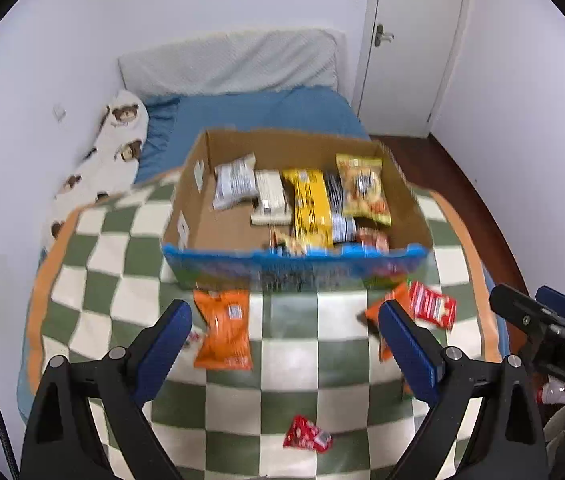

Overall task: Organize snacks
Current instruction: 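Move both tools out of the box back over the snack pile, then grasp the small red sachet with the left tool while the right tool grasps the green candy bag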

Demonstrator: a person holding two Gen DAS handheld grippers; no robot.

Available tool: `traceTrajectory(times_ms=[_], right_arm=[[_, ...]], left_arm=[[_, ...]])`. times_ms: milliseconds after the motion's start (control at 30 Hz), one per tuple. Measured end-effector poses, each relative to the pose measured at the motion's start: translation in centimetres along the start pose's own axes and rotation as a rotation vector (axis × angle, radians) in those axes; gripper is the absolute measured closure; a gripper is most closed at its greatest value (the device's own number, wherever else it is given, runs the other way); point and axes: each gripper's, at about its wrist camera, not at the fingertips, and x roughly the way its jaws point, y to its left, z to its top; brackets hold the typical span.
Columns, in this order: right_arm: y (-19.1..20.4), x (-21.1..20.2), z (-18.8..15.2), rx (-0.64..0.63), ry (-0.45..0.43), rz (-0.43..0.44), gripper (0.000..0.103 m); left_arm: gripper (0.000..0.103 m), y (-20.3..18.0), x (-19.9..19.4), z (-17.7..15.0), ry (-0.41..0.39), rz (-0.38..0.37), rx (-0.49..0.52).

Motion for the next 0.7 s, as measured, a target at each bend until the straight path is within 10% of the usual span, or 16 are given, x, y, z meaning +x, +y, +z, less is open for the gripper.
traceTrajectory(times_ms=[333, 533, 700], right_arm=[[-6.7, 10.9, -7.6, 0.093, 0.339, -0.084, 0.007], [-9.3, 19.4, -11.0, 0.062, 0.494, -0.077, 0.016], [-9.3, 23.1, -12.6, 0.008, 0.553, -0.038, 0.045]], left_arm=[[0.007, 0.6, 10.7, -10.5, 0.436, -0.018, -0.103], [0.007, 2.4, 14.8, -16.0, 0.632, -0.122, -0.428], [0.007, 3.2, 17.8, -19.0, 0.725, -0.21, -0.69]])
